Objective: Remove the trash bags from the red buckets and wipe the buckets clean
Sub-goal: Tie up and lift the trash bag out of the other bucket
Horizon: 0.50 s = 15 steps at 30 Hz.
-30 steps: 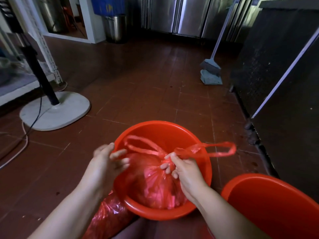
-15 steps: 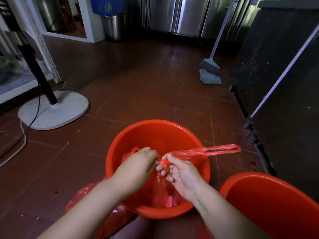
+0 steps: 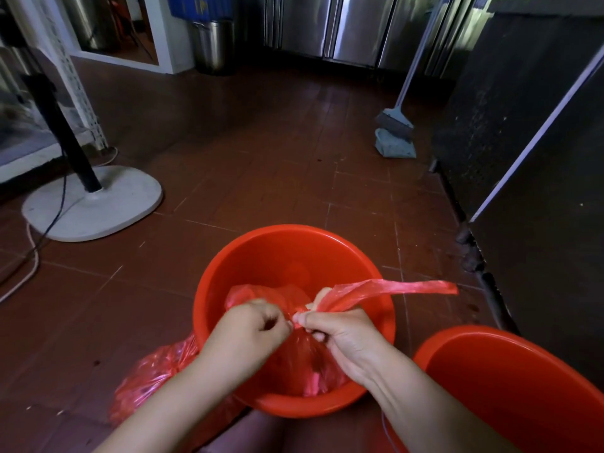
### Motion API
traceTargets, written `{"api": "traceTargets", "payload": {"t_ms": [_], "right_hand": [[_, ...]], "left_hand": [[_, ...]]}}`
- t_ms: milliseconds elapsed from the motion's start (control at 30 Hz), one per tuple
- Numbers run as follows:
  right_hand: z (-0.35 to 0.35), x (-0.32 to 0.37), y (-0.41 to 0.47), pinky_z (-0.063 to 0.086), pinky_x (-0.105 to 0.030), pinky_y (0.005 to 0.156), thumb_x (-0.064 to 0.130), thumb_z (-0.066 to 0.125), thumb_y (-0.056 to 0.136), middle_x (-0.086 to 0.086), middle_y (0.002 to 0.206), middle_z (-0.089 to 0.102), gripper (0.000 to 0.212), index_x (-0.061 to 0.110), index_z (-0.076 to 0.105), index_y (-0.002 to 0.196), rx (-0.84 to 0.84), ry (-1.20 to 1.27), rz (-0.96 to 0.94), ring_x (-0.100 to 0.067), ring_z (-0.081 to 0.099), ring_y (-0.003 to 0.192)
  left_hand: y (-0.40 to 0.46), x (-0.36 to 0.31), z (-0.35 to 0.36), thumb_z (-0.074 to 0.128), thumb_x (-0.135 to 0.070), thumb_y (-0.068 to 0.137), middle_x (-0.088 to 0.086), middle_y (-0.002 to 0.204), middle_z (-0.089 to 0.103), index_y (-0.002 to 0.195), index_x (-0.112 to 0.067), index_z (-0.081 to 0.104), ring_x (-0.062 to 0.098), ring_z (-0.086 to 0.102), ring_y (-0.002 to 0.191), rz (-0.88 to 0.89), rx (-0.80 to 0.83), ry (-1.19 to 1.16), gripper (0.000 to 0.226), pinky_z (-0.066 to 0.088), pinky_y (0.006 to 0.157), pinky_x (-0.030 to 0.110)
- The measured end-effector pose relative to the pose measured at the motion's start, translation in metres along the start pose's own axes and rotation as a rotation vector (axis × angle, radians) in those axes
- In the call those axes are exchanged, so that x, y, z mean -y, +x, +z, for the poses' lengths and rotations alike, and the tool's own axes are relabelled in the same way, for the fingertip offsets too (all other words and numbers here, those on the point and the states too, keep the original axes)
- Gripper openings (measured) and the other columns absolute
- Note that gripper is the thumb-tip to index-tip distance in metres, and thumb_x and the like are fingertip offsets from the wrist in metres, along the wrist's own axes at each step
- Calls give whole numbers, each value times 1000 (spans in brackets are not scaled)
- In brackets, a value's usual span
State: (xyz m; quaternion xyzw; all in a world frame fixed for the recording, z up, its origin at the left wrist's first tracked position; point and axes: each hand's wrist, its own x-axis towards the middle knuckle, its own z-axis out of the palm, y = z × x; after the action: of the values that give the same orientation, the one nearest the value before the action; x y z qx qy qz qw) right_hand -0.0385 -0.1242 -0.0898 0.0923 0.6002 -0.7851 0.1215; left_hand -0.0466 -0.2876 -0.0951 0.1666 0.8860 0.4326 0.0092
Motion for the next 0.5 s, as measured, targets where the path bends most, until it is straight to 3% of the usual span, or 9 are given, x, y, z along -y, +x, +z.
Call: {"api": "traceTargets", "payload": {"t_ms": [33, 100, 133, 200, 300, 400, 500], "right_hand": [[0, -1, -1, 37, -16, 47, -10, 70, 69, -10, 65, 54, 35, 18, 57, 53, 23, -9, -29, -13, 50, 60], [-1, 0, -2, 43, -18, 53, -9, 72, 69, -8, 66, 54, 35, 18, 53, 57, 71, -44, -100, -13, 53, 61], [-2, 1, -2, 46, -20, 58, -7, 73, 67, -6, 67, 57, 33, 18, 53, 59, 93, -67, -140, -13, 57, 64], [-5, 4, -3, 50, -26, 69, -4, 71, 64, -8, 73, 65, 26, 17, 56, 63, 116, -133, -208, -17, 64, 75], [-11, 5, -4, 53, -32, 73, -1, 70, 67, -12, 80, 69, 22, 17, 60, 71, 119, -241, -267, -22, 67, 80], [-11, 2, -4, 53, -36, 70, 4, 72, 68, -9, 78, 68, 18, 18, 61, 70, 42, -301, -326, -22, 66, 76], [-4, -3, -3, 51, -37, 61, 3, 72, 66, -6, 72, 67, 20, 18, 59, 63, -102, -319, -398, -21, 63, 67]], "left_hand": [[5, 1, -2, 68, -23, 77, -12, 79, 57, 80, -23, 64, 3, 48, 75, 58, -53, 108, 6, 38, 72, 27], [12, -1, 0, 73, -24, 71, -21, 106, 52, 108, -27, 62, 7, 41, 95, 113, -84, 224, 39, 31, 83, 27], [14, -3, 0, 73, -23, 73, -28, 110, 47, 114, -32, 61, 5, 37, 100, 114, -69, 231, 43, 25, 84, 26], [17, -7, 2, 69, -21, 79, -32, 102, 46, 110, -35, 63, -4, 35, 104, 110, 12, 162, 35, 21, 84, 22], [22, -6, 2, 70, -22, 80, -15, 93, 59, 93, -28, 64, 11, 53, 100, 96, 102, 125, 16, 36, 87, 27], [23, -11, 1, 76, -22, 74, -4, 78, 66, 74, -30, 55, 17, 60, 79, 11, 108, 45, 22, 47, 74, 36], [25, -16, 1, 80, -22, 71, -1, 71, 67, 68, -29, 54, 17, 63, 70, -60, 67, -2, 27, 47, 67, 35]]}}
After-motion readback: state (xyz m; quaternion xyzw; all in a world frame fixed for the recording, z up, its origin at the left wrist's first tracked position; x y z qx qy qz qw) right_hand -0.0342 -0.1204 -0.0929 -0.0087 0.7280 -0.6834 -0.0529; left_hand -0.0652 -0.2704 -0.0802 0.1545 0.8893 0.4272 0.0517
